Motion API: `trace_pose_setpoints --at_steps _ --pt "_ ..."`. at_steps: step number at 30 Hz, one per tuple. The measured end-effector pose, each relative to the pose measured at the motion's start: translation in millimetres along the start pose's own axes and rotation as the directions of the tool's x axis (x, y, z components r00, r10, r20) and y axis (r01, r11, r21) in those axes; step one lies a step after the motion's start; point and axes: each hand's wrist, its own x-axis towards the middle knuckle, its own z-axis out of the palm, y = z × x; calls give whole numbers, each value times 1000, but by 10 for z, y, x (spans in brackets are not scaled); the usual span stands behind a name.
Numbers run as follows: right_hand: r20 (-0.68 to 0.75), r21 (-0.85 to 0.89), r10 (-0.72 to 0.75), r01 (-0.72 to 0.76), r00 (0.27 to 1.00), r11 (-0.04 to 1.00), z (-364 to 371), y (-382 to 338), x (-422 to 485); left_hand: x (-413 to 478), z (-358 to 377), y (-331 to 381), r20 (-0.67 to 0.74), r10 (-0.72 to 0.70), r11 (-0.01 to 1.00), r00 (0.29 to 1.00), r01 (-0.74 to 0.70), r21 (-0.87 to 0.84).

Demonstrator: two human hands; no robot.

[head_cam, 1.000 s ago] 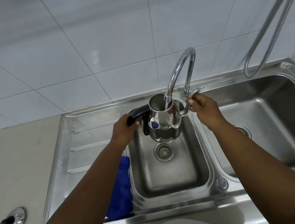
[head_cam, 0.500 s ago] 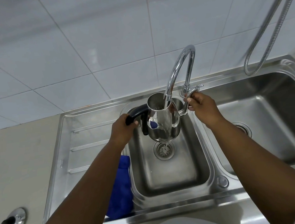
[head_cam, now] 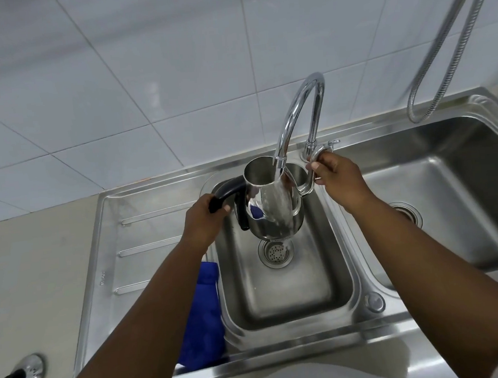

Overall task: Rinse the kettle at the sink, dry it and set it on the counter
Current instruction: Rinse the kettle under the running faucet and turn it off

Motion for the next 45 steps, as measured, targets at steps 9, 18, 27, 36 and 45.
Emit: trace_pose_setpoints --at_steps 9,18,27,36,45 --pt "-3 8 8 -8 1000 1000 -18 12 -49 -12 -8 -1 3 9 1000 1000 -9 4" --pt "-8 45 35 -34 999 998 -49 -33 -76 -23 23 -3 11 26 999 1000 -26 25" --pt "-9 37 40 -40 999 999 -62 -36 -80 -30 28 -6 10 24 1000 1000 -24 -6" --pt "-15 16 38 -37 999 999 -61 -51 -73 -33 34 -9 11 48 999 999 -48 13" --pt "-22 -3 37 -37 999 999 -39 -9 -46 -4 38 -28 11 50 999 999 -50 13"
